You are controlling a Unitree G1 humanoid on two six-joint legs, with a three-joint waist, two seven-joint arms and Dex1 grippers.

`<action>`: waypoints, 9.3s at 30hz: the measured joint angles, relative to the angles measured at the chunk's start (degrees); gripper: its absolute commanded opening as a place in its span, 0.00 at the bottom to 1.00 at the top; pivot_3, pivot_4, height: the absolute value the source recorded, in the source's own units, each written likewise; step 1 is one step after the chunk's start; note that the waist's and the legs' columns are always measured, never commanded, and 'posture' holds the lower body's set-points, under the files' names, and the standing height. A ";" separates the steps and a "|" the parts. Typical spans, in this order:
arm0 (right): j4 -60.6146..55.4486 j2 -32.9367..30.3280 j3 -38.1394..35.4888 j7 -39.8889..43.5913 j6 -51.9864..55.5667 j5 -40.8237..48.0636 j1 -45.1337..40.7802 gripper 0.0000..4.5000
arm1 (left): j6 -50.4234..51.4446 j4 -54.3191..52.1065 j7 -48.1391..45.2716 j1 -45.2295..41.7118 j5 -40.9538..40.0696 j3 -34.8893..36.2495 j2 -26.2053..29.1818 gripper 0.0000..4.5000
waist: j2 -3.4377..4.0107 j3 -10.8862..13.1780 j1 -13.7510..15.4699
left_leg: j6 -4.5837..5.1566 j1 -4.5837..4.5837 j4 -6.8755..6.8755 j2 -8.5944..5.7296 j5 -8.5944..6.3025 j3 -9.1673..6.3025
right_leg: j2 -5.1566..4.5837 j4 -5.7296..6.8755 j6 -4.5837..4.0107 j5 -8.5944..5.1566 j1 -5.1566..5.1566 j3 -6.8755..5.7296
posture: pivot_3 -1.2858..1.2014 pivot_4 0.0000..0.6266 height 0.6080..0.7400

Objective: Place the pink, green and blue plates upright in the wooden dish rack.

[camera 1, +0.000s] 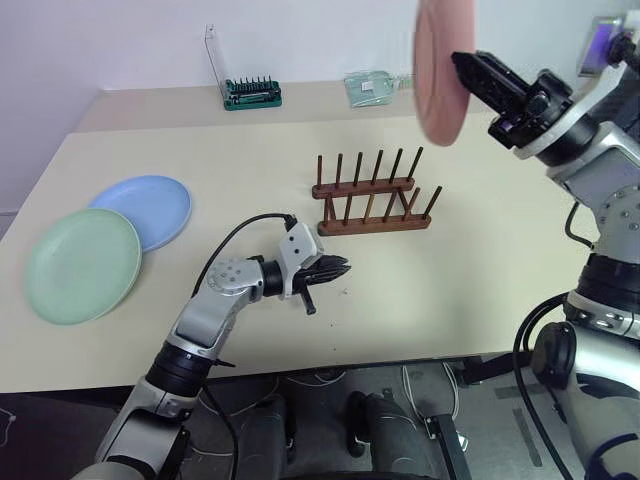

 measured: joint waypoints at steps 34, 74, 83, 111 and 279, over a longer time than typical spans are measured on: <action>16.58 -3.83 4.90 0.14 -25.42 -23.84 -4.04 0.64 | 0.12 1.57 7.79 -2.48 -2.30 6.67 -4.66 0.40 | 0.02 0.02 -0.14 | 0.00 -0.15 -0.02 -0.01 0.00 0.01 | 0.08 0.01 0.23 0.11 -0.19 0.01 | 0.52 0.24 0.92; -6.83 8.83 36.50 15.56 -32.16 -40.66 3.60 0.64 | 36.93 -17.41 64.80 10.18 -18.01 75.72 -11.65 0.53 | -0.52 -0.01 -0.51 | -0.05 -0.05 -0.03 0.02 -0.02 0.02 | -0.02 -0.03 0.05 0.22 -0.09 -0.06 | 0.52 0.24 0.92; -6.83 9.33 36.50 15.33 -32.73 -41.77 4.43 0.64 | 24.59 -17.65 58.39 10.98 -22.37 69.99 -11.25 0.65 | -0.60 0.02 -0.29 | -0.18 -0.08 -0.03 0.04 -0.09 0.02 | -0.02 -0.07 -0.01 0.23 -0.11 -0.07 | 0.52 0.24 0.92; -3.57 11.54 36.49 16.77 -36.36 -43.45 4.59 0.64 | 21.06 -14.46 74.44 19.42 -42.27 70.87 -11.55 0.23 | -0.59 0.02 -0.04 | -0.23 -0.10 -0.05 0.06 -0.13 0.02 | -0.03 -0.19 0.03 0.14 -0.11 -0.08 | 0.52 0.24 0.92; -12.44 7.86 37.60 13.75 -36.89 -44.37 7.55 0.91 | 27.64 11.93 67.58 -10.00 -18.82 57.63 0.15 0.02 | -0.80 0.27 -0.07 | -0.24 -0.57 0.09 0.01 0.13 0.01 | 0.08 0.00 0.09 0.43 -0.39 -0.28 | 0.52 0.24 0.92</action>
